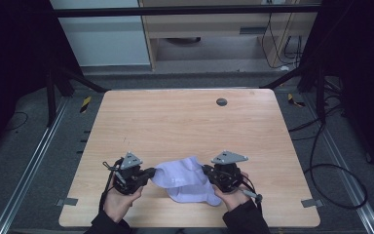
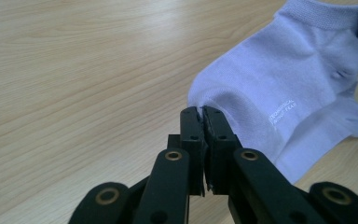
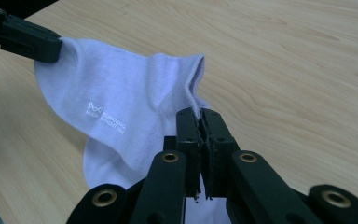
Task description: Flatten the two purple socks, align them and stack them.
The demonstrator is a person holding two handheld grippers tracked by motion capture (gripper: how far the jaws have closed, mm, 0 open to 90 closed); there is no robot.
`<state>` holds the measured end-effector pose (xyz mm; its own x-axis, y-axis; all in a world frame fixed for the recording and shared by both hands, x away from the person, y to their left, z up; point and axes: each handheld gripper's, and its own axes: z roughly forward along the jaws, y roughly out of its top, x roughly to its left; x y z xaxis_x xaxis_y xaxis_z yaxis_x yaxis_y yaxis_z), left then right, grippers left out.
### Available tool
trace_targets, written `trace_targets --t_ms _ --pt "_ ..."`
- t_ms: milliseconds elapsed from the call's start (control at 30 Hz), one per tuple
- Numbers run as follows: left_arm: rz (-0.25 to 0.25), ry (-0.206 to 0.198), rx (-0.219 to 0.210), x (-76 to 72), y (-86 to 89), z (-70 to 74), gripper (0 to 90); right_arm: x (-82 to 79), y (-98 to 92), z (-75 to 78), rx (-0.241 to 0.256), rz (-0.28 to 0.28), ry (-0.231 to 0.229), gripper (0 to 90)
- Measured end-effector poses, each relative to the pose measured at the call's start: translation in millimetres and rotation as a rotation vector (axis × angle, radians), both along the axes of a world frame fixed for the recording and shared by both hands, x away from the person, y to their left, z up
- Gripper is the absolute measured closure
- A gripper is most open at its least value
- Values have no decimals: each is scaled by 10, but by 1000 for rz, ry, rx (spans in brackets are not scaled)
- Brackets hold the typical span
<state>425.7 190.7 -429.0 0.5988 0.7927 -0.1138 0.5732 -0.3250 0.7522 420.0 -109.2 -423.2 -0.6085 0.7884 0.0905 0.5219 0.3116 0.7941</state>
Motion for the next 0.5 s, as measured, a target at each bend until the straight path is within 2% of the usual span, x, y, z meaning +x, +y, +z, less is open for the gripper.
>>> trace_targets --t_ms 333,500 --pt "-49 23 26 -19 -184 -67 869 -165 -246 -112 8 -32 29 875" --pt "-68 33 34 -41 -245 -115 869 -206 -274 -153 4 -31 36 875"
